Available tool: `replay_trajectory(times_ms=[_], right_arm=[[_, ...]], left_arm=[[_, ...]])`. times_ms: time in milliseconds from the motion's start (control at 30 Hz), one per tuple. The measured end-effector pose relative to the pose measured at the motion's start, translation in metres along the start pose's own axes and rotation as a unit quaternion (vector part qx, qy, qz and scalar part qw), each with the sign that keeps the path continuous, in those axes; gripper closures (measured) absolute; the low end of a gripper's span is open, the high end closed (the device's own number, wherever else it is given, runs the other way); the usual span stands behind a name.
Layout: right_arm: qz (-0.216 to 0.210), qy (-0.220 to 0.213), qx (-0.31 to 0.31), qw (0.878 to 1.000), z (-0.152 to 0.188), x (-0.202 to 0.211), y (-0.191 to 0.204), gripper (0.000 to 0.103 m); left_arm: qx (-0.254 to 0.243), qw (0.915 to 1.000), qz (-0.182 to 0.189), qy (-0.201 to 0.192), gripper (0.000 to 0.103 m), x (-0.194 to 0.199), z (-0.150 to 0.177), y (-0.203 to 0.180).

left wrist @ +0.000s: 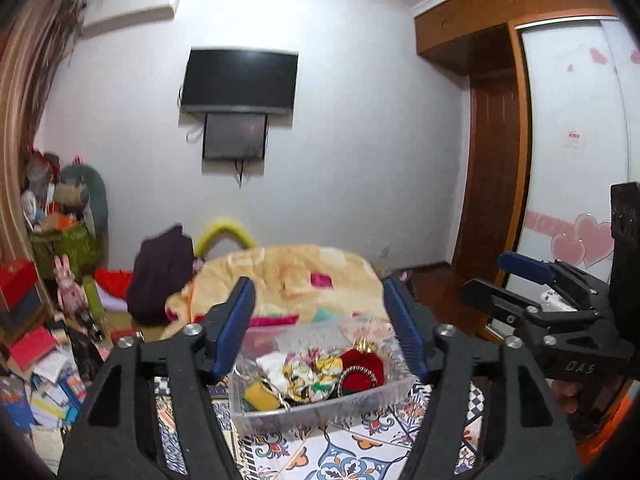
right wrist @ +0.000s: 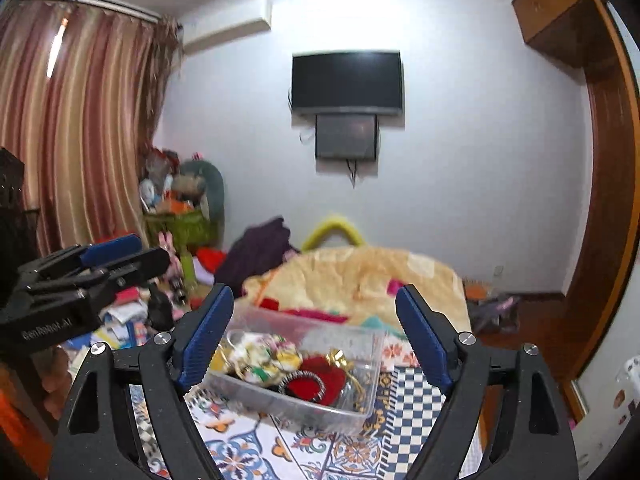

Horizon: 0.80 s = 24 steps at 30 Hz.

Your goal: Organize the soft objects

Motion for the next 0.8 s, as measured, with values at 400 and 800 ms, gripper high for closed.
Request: replay_trajectory(times_ms=[400, 800], right_arm=[[0.005, -0.044, -0.011, 0.999, -0.009, 0.029, 0.007, 0.001], [0.01, -0.046, -0.015, 0.999, -0.003, 0.034, 0.006, 0.0]], left_arm=[[-0.009, 0.9987, 0.0, -0.05, 0.002, 0.042, -0.013, -0.01], [-0.006, 0.9988, 0.004, -0.048, 0.001, 0.046, -0.009, -0.011]])
Point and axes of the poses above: each gripper's, at about its wrist camera, not at the fingertips, and x roughly against the way its jaws point, y to its left, z to its underside, the point moved 5 cm from there along -x, roughly the way its jaws point, and after that the axes turned 7 degrees about x, right-handed, at the moved point
